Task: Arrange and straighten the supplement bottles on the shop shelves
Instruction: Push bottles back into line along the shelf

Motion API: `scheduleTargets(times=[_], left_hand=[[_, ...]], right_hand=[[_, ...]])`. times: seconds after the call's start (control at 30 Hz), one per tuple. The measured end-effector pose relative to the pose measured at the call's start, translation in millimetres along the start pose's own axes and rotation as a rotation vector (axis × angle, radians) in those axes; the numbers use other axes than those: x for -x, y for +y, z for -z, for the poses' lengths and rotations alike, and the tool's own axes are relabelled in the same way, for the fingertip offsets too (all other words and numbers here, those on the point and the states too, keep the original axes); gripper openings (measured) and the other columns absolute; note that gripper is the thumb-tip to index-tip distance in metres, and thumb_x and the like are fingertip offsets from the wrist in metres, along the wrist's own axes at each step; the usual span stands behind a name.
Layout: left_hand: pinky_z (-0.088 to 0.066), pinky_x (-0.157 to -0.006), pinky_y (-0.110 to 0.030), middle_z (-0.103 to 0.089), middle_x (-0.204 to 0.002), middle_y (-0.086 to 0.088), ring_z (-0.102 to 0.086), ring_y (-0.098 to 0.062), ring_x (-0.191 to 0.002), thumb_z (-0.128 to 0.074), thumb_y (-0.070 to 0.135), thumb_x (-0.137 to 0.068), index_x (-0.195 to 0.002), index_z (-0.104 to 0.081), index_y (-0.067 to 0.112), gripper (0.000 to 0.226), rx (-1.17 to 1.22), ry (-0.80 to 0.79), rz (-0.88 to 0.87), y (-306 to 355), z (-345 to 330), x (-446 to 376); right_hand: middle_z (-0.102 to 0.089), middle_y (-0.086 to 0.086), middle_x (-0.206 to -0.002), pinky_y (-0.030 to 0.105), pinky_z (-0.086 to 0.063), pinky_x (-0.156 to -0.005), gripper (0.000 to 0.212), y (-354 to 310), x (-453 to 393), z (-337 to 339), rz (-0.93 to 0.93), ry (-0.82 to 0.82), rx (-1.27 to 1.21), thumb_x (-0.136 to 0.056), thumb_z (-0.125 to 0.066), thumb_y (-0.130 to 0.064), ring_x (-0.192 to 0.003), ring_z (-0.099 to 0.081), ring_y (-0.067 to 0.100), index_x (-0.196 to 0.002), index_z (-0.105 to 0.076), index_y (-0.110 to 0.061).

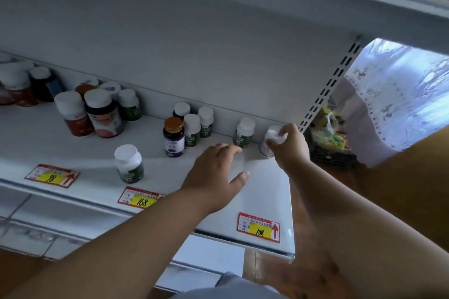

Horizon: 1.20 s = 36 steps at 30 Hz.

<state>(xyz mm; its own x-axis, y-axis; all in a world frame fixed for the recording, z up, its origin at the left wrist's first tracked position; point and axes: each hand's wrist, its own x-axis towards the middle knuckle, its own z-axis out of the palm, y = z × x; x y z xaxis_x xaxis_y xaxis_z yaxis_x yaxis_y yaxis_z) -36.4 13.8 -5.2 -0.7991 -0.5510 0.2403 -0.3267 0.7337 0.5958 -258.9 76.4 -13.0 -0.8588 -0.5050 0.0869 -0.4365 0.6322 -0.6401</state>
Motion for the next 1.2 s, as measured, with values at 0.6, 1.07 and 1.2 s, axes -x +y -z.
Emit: scheduleTargets(times=[0.6, 1.07, 1.2], left_hand=[[-0.042, -0.071, -0.017, -0.062, -0.1, 0.021, -0.058, 0.002, -0.092, -0.05, 0.061, -0.085, -0.11, -0.056, 0.039, 0.034, 0.562, -0.327, 0.22, -5.7, 41.5, 40.7], [-0.01, -0.119, -0.042, -0.013, -0.159, -0.012, -0.004, -0.029, -0.147, -0.037, 0.078, -0.078, -0.145, -0.024, 0.018, 0.091, -0.288, -0.368, -0.135, -37.9, -32.6, 33.5], [-0.002, -0.118, -0.047, -0.008, -0.159, -0.018, 0.005, -0.034, -0.147, -0.017, 0.079, -0.081, -0.149, -0.019, 0.012, 0.096, -0.418, -0.325, -0.14, -36.4, -54.3, 37.5]], right_hand=[[-0.054, 0.014, -0.095, 0.036, -0.053, -0.068, 0.006, -75.6, 130.6, 41.3, -0.064, -0.454, -1.02, -0.094, -0.052, -0.012, -0.088, -0.055, 0.026, -0.099, -0.055, -0.012], [-0.06, -0.012, -0.097, 0.035, -0.052, -0.071, 0.042, -27.7, 158.5, 22.4, 0.161, -0.167, -0.098, -0.07, -0.076, -0.026, -0.086, -0.058, 0.013, -0.1, -0.049, -0.037], [-0.056, -0.011, -0.105, 0.036, -0.051, -0.079, 0.043, -13.7, 149.5, 16.4, 0.286, -0.208, -0.064, -0.072, -0.076, -0.025, -0.093, -0.054, 0.013, -0.107, -0.052, -0.03]])
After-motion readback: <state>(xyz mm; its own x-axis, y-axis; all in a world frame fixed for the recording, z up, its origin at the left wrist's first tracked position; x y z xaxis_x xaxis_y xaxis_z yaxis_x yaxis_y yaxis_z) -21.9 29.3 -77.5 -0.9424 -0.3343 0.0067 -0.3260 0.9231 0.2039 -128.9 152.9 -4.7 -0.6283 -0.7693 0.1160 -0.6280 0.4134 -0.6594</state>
